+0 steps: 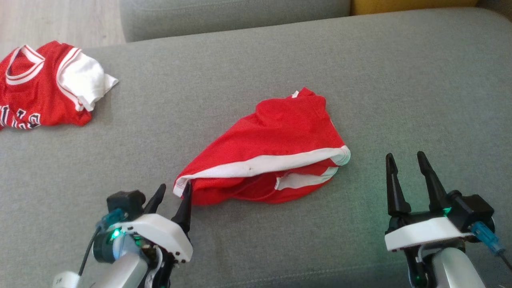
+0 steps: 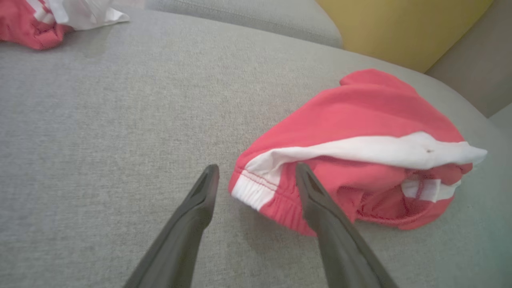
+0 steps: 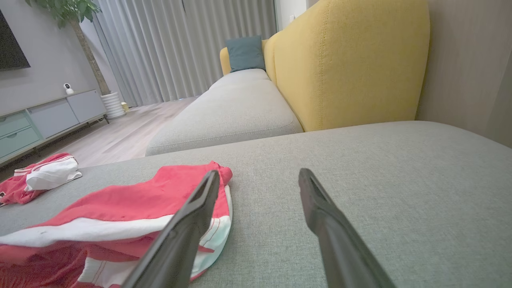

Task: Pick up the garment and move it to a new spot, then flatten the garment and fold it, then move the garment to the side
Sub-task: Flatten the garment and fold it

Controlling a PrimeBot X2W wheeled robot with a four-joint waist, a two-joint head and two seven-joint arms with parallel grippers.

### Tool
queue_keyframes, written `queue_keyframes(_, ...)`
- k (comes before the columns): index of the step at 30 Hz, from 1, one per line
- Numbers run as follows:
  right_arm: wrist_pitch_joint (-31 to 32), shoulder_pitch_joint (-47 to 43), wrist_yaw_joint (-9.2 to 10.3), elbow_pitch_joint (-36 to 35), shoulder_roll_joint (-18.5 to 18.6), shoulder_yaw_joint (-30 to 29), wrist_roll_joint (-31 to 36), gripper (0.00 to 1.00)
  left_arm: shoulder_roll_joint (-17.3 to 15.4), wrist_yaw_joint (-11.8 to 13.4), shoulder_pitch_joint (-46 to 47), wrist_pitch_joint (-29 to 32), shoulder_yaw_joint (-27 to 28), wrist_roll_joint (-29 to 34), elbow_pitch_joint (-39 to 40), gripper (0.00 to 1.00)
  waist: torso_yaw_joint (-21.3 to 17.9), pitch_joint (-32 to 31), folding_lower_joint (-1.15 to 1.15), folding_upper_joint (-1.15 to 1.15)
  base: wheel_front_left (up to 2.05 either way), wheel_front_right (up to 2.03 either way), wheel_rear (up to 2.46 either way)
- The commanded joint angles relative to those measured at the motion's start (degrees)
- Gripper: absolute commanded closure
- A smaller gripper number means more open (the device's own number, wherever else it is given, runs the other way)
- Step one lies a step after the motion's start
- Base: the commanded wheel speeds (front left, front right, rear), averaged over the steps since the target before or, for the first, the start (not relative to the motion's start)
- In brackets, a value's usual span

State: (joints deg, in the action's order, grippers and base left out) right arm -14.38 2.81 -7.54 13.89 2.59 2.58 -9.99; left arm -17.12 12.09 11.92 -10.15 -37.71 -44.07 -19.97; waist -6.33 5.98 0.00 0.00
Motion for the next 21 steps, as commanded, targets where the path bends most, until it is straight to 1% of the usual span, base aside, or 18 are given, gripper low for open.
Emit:
queue_keyframes(1,-0.6,1.3,0.05,-1.5,0.3,1.0,0.6,0.0,-0.6,-0.1,1.2,-1.0,2.7,0.3,1.4,0.0,0.2,-0.4,0.0,0.0,0.0,0.0,0.0)
queue_keyframes(7,-0.6,0.2,0.05,-1.4,0.3,0.4,0.9,0.0,-0.9,0.3,-3.2,-3.5,4.0,0.1,3.9,0.0,1.6,-2.8,0.0,0.0,0.0,0.0,0.0)
queue_keyframes(13,-0.6,-0.4,0.05,-1.6,0.3,0.0,1.3,0.0,-1.5,1.8,-6.0,-4.6,6.7,2.5,7.8,0.0,2.7,-4.2,0.0,0.0,0.0,0.0,0.0)
queue_keyframes(16,-0.6,-0.6,0.05,-1.6,0.3,-0.1,1.5,0.0,-0.6,2.5,-6.5,-4.8,9.0,5.2,10.0,0.0,3.1,-4.9,0.0,0.0,0.0,0.0,0.0)
queue_keyframes(21,-0.6,-0.6,0.05,-1.4,0.3,0.2,1.8,0.0,2.8,2.3,-8.4,-4.8,13.9,12.1,13.6,0.0,3.4,-5.9,0.0,0.0,0.0,0.0,0.0)
